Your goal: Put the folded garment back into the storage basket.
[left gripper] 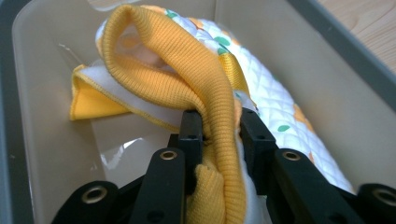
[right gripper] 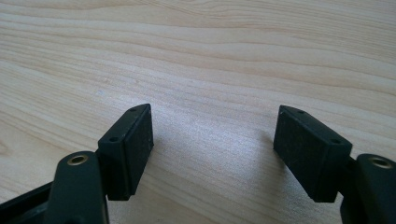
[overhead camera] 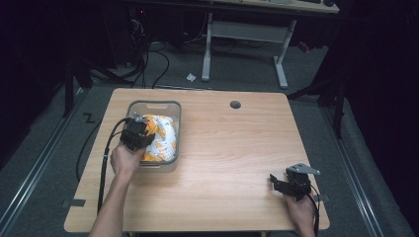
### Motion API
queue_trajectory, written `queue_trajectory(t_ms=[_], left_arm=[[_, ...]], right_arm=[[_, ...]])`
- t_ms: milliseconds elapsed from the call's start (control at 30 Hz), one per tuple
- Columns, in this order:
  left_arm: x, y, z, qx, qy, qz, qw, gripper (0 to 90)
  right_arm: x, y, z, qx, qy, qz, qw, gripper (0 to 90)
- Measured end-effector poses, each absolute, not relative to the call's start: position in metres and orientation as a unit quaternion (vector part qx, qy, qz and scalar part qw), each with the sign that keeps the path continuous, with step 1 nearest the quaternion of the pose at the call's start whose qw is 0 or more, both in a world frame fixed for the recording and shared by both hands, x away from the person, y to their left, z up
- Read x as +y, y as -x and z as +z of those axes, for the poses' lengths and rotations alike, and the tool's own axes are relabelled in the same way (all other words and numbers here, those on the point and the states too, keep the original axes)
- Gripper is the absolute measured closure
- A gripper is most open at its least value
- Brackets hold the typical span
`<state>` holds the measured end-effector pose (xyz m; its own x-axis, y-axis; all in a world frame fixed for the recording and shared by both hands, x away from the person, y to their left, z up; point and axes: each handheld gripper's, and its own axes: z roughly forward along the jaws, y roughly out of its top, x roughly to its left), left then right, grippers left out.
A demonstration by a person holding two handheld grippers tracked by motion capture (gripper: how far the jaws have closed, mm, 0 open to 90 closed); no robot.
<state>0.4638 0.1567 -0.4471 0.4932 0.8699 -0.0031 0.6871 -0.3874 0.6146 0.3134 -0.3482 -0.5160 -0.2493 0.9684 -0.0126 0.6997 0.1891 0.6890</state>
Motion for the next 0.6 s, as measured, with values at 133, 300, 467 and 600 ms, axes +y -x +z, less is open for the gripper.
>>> queue_trajectory(t_ms=[133,300,467,600], left_arm=[[0.1505,-0.4700,-0.4491,0.480,-0.824,0.167,0.251,70.8],[0.1498,-0.4737,-0.4501,0.496,-0.820,0.175,0.227,62.3],[0.1537,-0.4728,-0.4483,0.515,-0.803,0.190,0.233,45.3],[0.1573,-0.4668,-0.4427,0.520,-0.788,0.201,0.260,40.6]], right_arm=[[-0.3482,-0.3134,-0.5160,0.735,-0.568,0.289,0.232,28.9],[-0.3481,-0.3134,-0.5160,0.735,-0.568,0.289,0.232,28.9],[-0.3481,-0.3134,-0.5161,0.735,-0.567,0.290,0.232,28.9],[-0.3481,-0.3134,-0.5160,0.735,-0.568,0.290,0.232,28.9]])
